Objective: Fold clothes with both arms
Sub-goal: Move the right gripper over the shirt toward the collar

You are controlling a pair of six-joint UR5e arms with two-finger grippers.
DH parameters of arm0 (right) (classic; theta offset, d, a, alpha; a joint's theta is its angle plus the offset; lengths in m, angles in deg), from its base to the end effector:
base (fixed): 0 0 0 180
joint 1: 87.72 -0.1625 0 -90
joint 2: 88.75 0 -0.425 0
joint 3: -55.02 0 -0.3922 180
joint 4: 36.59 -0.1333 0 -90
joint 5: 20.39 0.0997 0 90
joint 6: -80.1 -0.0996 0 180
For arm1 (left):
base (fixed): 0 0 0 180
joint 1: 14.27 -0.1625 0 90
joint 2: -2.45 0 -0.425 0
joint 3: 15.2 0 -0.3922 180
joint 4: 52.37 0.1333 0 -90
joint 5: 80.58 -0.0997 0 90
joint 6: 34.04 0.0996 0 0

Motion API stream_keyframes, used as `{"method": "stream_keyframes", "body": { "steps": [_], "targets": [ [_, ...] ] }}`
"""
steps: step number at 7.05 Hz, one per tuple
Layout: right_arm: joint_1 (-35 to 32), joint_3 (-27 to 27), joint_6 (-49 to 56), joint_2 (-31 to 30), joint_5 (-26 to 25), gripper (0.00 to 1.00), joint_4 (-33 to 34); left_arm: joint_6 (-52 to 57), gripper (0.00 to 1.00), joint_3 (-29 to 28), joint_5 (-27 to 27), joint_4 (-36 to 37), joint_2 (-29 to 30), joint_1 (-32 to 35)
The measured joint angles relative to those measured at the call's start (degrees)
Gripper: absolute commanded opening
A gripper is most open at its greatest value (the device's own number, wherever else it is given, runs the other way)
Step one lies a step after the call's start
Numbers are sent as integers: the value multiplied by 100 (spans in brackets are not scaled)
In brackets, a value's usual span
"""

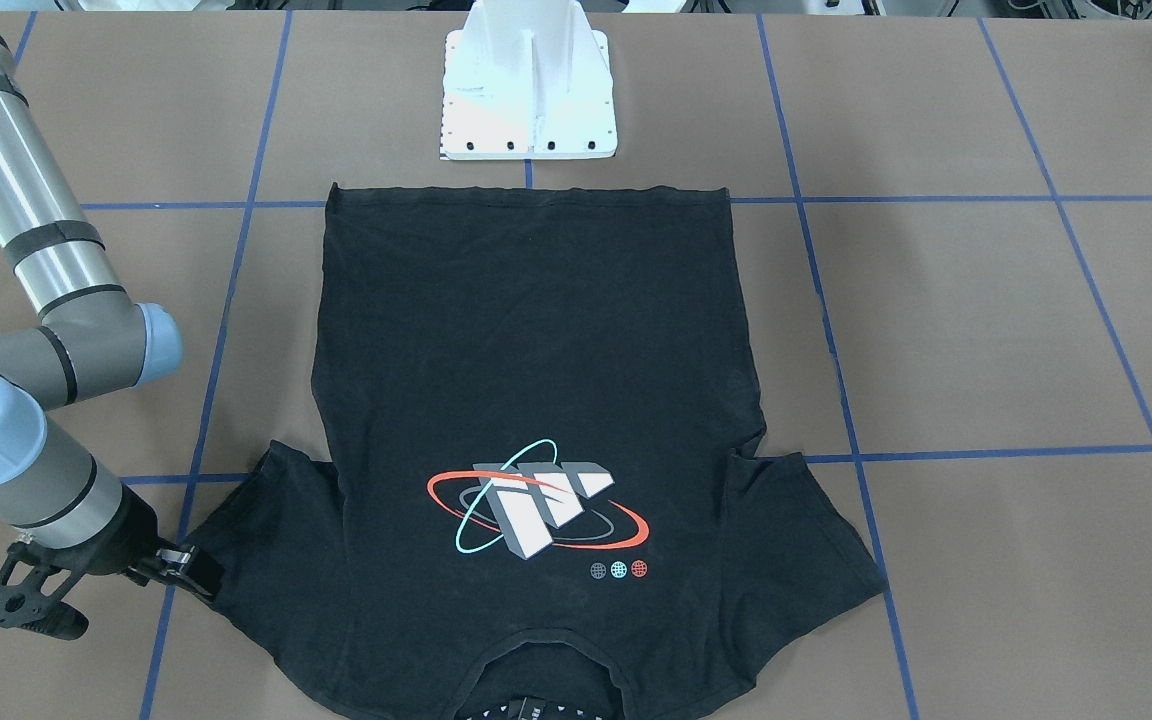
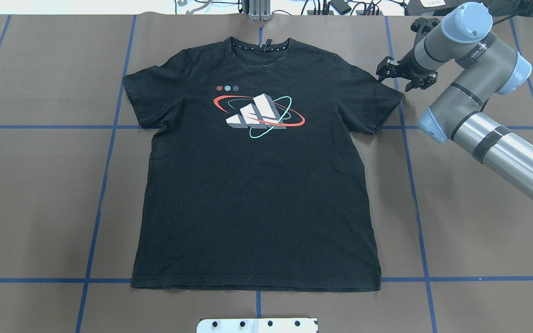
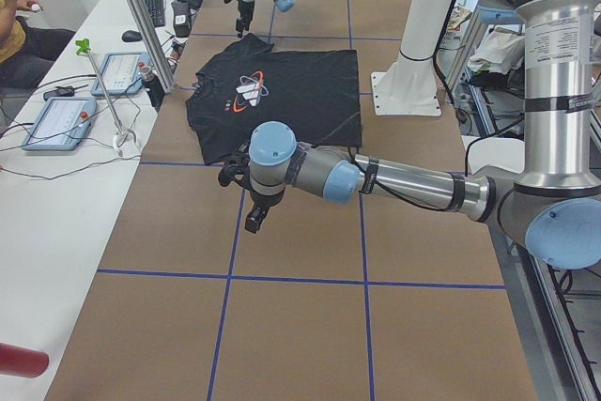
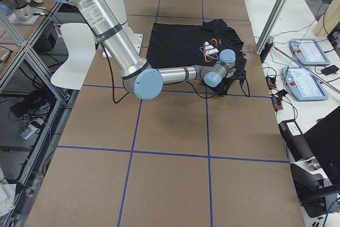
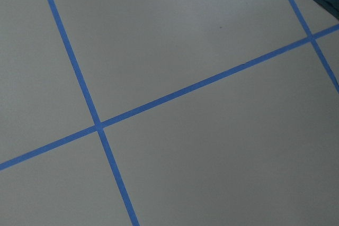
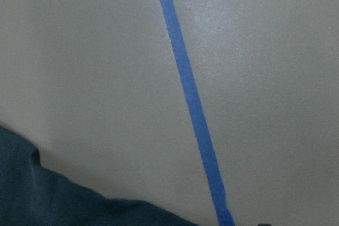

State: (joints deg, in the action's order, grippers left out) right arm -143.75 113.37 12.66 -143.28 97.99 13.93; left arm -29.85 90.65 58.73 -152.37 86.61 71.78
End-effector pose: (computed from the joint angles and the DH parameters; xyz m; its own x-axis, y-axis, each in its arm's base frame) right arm -0.3593 -0.6871 0.4779 0.5856 0.2651 0.7661 -0.3496 0.9352 -0.0563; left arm -0.0260 -0.4618 0.5440 0.6261 0.3714 -0.6856 -0.1108 0.9127 0.3933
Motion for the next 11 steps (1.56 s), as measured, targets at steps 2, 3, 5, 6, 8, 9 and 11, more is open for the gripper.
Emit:
{"method": "stream_keyframes", "body": {
  "steps": [2, 3, 5, 6, 8, 9, 11],
  "targets": [
    [-7, 78, -2, -116, 3, 44, -6, -48, 100, 1, 0, 0, 3, -5],
    [-8, 102, -18, -147, -1, 17, -5, -55, 100, 2, 0, 4, 3, -7],
    [-12, 206, -57, -192, 9, 0, 1, -67, 100, 5, 0, 6, 10, -14],
    [-12, 278, -71, -246, 22, 0, 0, -72, 100, 5, 0, 7, 11, -16],
    [-20, 466, -74, -393, 45, 0, 2, -94, 100, 5, 0, 7, 12, -17],
    [-18, 615, -111, -404, 79, 0, 25, -102, 100, 5, 0, 5, 12, -17],
    [148, 952, -535, -166, 190, 0, 136, -108, 100, 5, 0, -3, 18, -17]
  ]
}}
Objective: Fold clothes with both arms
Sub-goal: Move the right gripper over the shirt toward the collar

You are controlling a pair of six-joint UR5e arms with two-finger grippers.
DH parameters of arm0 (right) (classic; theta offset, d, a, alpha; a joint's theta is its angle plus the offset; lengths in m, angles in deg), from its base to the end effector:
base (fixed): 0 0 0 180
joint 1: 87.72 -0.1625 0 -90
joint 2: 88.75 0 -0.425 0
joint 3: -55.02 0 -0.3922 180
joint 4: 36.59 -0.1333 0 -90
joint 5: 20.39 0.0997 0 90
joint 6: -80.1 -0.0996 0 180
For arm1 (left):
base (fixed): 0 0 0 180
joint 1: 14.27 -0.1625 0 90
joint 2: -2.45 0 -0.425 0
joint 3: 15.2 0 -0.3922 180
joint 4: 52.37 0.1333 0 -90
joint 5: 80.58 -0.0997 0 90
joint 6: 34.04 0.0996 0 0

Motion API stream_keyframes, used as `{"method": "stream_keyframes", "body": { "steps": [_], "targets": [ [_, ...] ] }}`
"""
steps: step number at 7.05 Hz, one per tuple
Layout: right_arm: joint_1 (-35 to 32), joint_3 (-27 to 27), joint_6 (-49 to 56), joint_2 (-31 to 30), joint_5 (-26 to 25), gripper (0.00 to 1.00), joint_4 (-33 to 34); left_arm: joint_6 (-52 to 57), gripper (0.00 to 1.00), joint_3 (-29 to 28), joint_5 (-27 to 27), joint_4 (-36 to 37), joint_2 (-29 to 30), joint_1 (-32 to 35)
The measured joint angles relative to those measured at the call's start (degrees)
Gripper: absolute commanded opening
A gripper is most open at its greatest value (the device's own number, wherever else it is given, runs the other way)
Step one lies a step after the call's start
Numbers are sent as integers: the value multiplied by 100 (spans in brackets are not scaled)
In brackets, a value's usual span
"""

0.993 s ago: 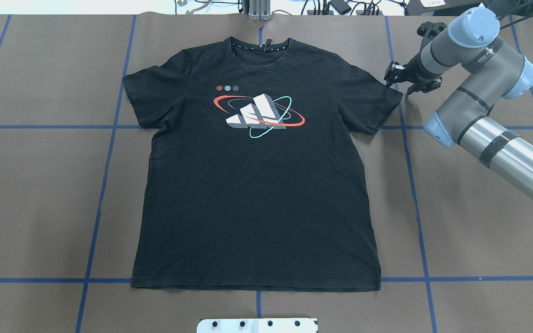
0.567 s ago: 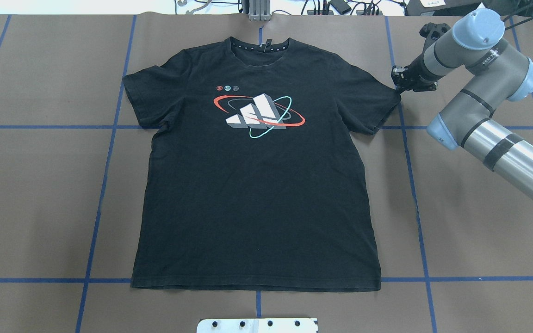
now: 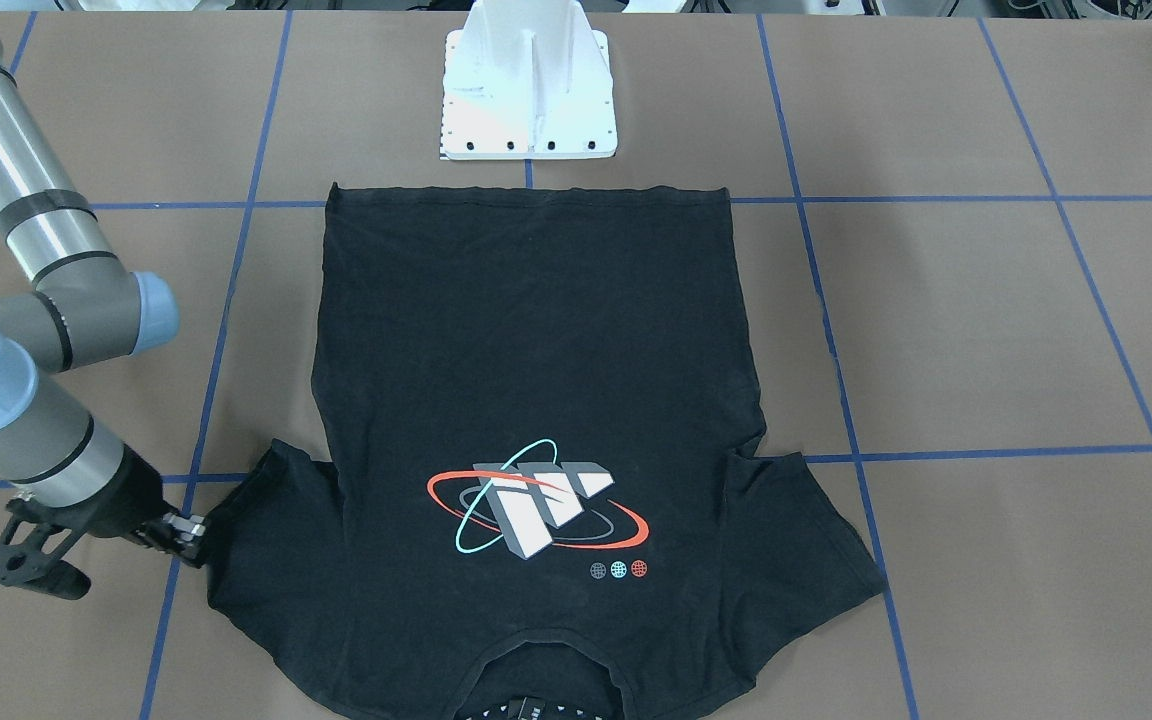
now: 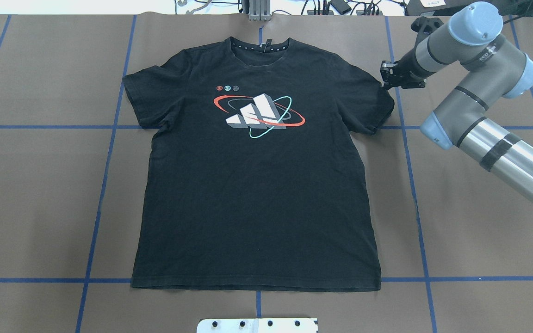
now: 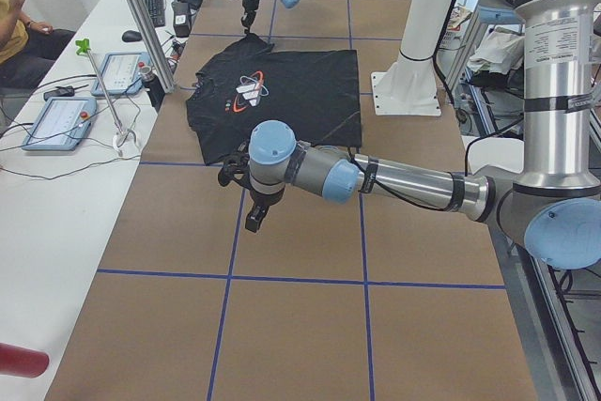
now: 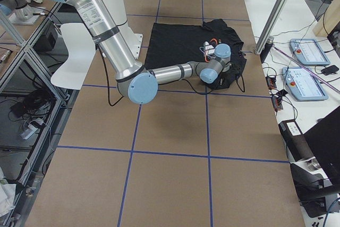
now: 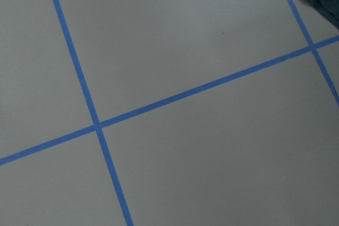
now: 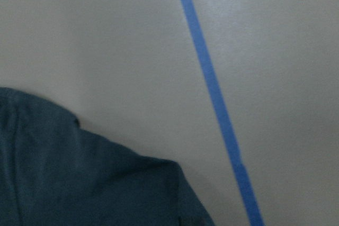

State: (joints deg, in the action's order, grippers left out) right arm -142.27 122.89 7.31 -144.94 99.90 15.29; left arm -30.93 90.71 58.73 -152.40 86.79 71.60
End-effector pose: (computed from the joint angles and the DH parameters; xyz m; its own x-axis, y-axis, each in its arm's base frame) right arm -0.3677 -0.6596 0.4156 0.4996 0.2612 0.8259 -0.3477 0.9337 -0.0850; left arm -0.0245 -0.4630 0.5420 0.6268 0.3594 -0.6914 -0.1017 0.9174 0.3847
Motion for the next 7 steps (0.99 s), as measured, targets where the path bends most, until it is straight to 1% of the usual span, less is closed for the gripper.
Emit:
{"method": "stream_keyframes", "body": {
  "steps": [1, 2, 3, 5, 7],
  "targets": [
    [142, 61, -241, 318, 8, 0, 260, 1, 100, 0, 0, -17, 6, 0],
    [267, 36, -378, 687, -46, 0, 676, -6, 100, 2, 0, -42, 9, 0],
    [406, -143, -464, 1067, -226, 0, 1006, -34, 100, 15, -2, -67, 11, 0],
    [628, -675, -614, 1632, -587, 0, 1181, -91, 100, 39, -8, -125, 5, 0],
    [753, -908, -645, 1871, -746, 0, 1191, -97, 100, 42, -9, -142, 18, -2]
  ]
}}
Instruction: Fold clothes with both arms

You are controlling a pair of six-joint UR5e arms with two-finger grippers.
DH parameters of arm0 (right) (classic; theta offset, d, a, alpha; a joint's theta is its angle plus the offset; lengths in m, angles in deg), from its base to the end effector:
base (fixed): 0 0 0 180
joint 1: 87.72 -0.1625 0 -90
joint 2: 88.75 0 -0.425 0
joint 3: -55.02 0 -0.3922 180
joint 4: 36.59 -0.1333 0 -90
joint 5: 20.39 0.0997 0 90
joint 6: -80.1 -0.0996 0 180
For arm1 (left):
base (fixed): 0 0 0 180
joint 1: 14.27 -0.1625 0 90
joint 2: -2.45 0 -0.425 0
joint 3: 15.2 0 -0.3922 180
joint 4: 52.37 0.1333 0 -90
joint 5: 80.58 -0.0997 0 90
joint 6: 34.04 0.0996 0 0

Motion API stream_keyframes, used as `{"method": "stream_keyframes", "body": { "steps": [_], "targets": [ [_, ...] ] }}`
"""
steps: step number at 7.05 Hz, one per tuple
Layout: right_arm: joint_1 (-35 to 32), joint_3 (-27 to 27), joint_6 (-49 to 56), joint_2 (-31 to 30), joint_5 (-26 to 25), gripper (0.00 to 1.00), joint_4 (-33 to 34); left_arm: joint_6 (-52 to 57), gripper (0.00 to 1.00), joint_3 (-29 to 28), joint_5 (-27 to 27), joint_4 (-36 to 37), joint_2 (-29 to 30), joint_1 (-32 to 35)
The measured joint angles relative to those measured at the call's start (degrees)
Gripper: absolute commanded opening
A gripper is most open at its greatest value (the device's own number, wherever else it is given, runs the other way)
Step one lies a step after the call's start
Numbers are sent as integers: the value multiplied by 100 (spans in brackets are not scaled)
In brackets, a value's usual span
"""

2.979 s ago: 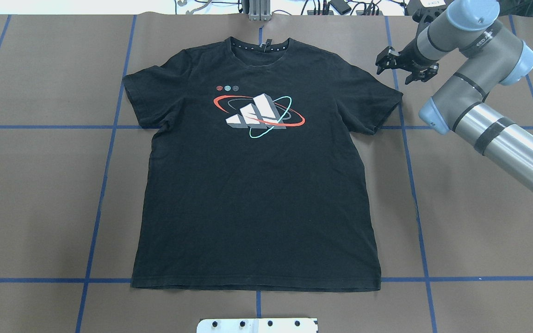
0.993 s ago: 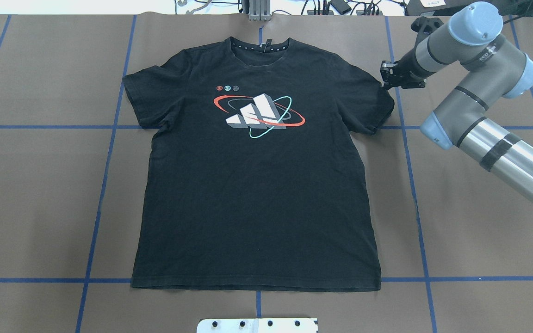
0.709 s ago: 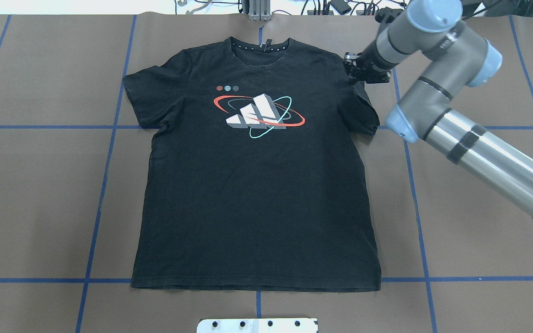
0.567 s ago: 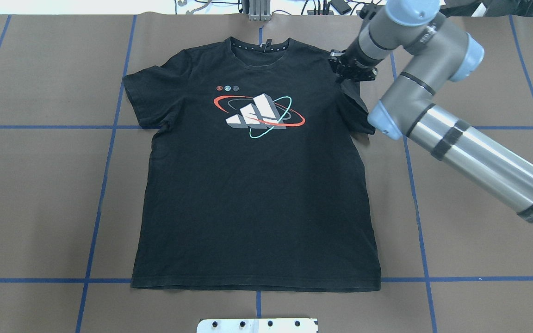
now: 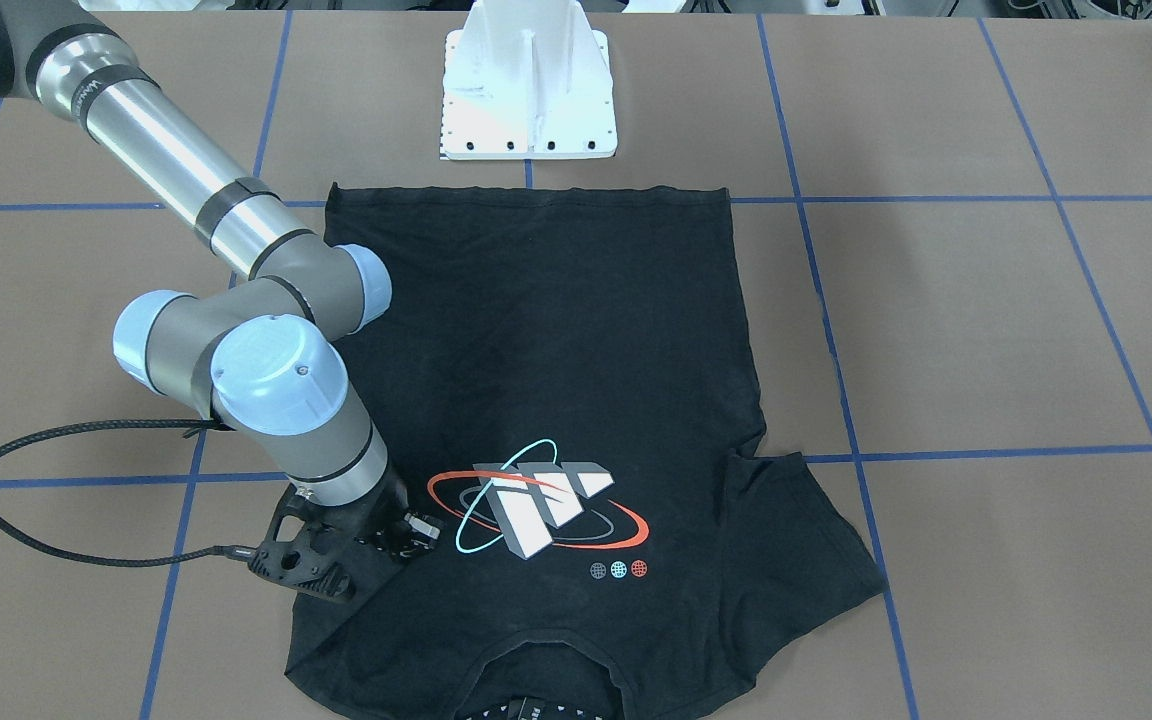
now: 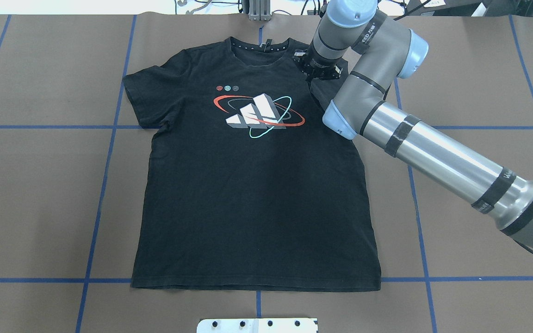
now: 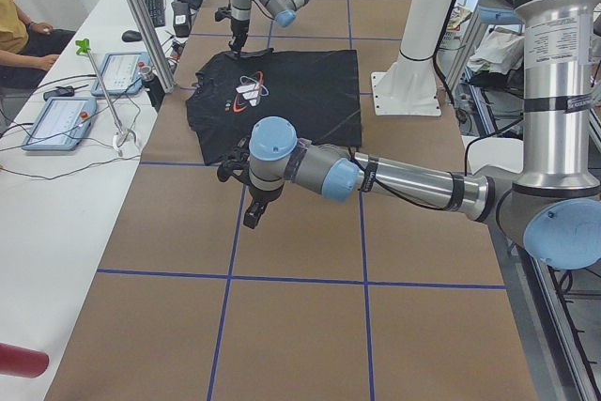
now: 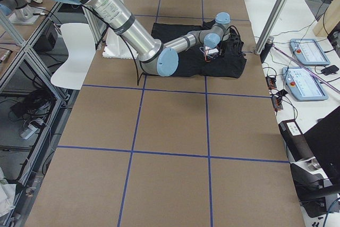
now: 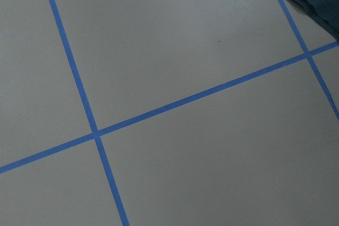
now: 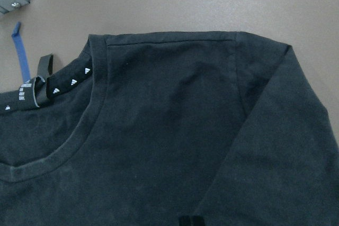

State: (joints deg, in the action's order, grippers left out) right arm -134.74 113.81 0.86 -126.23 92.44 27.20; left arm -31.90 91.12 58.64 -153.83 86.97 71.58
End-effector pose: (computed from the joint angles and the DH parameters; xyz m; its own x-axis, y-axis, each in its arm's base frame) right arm -0.5018 -0.6774 0.2670 0.5418 0.3290 0.7735 -0.3848 0.9152 -0.1197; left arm -0.0243 -0.4645 0.5342 0.6277 0.3681 -0.6859 -0.0905 0.9097 0.4054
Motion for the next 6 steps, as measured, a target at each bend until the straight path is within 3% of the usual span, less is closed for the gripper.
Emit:
{"method": "stream_keyframes", "body": {
  "steps": [1, 2, 3, 6],
  "targets": [
    [43, -89, -3, 84, -47, 0, 0, 3, 100, -3, 2, -11, 18, -7],
    [83, -132, -4, 124, -69, 44, -10, -33, 100, -3, 6, -26, 50, -14],
    [129, -141, -2, 135, -79, 99, -47, -191, 100, -14, 8, -96, 106, -28],
    [222, 225, -55, 51, -74, 100, -126, -1462, 100, -328, 3, -762, 767, -624]
  ]
}}
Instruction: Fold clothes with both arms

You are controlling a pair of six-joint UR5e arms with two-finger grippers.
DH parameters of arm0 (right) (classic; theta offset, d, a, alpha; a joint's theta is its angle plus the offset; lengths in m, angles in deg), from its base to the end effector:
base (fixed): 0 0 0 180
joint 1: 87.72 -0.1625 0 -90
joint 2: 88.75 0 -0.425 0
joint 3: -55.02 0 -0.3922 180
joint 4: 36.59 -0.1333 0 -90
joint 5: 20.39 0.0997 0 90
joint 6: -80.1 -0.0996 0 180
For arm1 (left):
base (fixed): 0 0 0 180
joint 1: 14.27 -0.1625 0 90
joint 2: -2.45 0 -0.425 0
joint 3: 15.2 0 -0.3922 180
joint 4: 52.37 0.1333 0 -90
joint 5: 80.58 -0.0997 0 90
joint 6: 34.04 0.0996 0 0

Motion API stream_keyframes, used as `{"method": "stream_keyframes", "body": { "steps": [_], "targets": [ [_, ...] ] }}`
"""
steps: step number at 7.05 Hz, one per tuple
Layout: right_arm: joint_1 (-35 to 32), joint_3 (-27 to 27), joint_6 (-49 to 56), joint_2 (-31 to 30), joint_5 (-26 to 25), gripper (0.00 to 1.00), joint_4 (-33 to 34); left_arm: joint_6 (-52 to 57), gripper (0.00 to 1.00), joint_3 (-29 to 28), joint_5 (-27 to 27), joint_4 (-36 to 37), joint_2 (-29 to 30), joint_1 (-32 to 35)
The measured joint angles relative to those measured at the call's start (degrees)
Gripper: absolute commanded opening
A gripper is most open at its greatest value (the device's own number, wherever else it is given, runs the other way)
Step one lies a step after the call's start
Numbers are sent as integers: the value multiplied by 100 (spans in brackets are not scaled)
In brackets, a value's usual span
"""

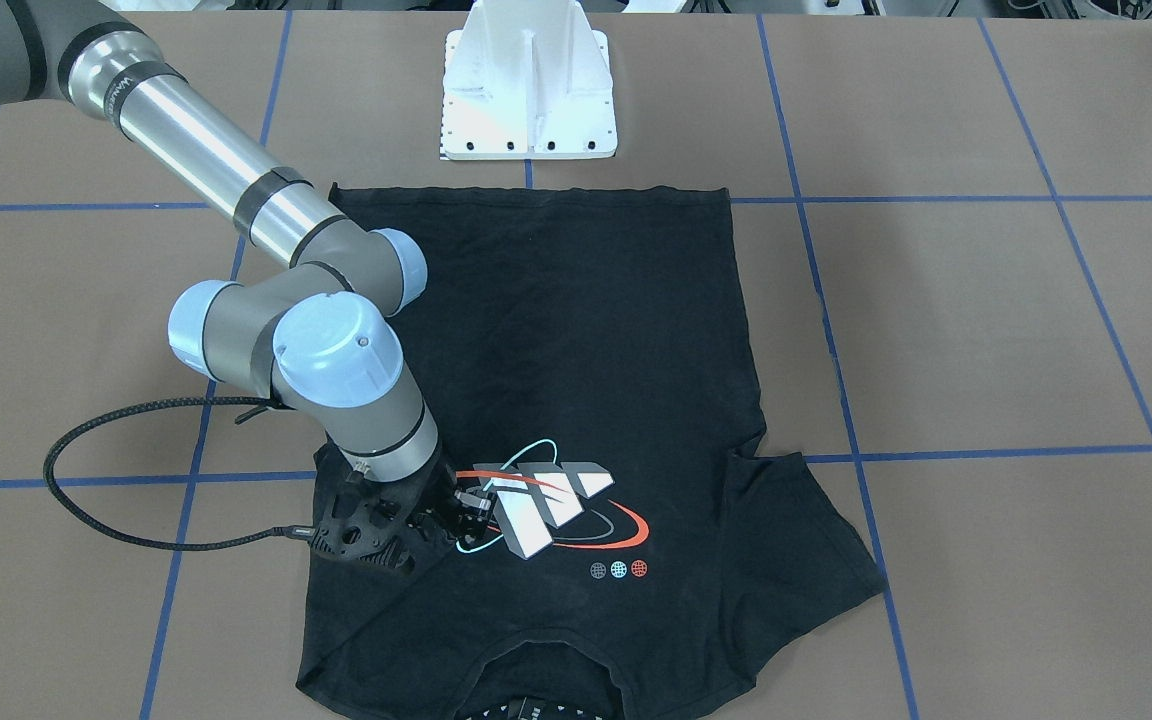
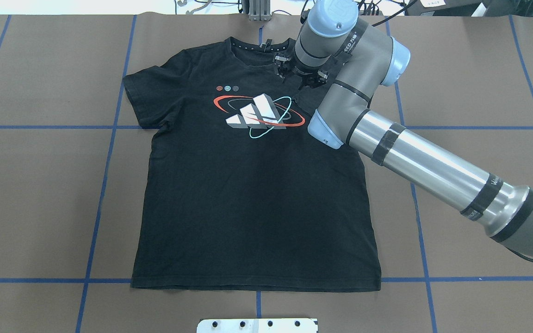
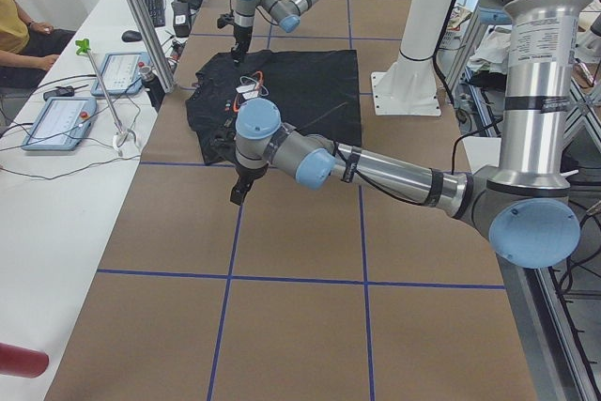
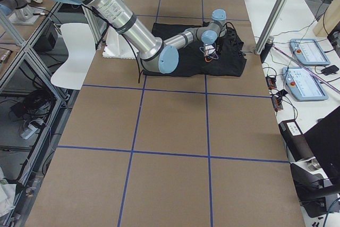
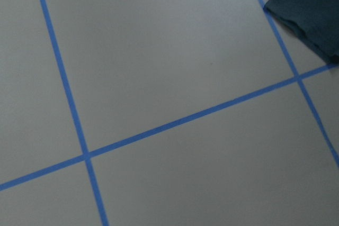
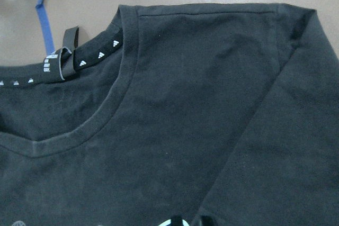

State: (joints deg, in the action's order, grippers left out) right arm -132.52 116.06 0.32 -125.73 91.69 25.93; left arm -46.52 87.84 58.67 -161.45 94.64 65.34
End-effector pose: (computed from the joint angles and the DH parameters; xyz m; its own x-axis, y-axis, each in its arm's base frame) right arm -0.5228 -0.6542 0.2376 0.5131 0.2778 0.8121 -0.3587 0.9290 -0.0912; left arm 0.0357 -0.5157 0.4817 0.5839 0.3495 -0.7328 -0.0233 0.9095 0.4151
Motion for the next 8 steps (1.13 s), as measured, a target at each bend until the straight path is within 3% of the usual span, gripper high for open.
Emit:
{"method": "stream_keyframes", "body": {
  "steps": [2, 5, 7, 8],
  "targets": [
    [106, 766, -137, -438, 41, 100, -4, -1228, 99, -588, -55, -617, 821, -529],
    [249, 2019, -169, -1384, 124, 100, -9, -2088, 94, -2605, -569, -1579, 2487, -1330],
    [282, 2443, -159, -1718, 115, 100, -11, -2055, 80, -4352, -812, -2828, 3215, -1598],
    [297, 2538, -172, -1765, 90, 100, -8, -2047, 64, -4867, -906, -3204, 3378, -1670]
  ]
}}
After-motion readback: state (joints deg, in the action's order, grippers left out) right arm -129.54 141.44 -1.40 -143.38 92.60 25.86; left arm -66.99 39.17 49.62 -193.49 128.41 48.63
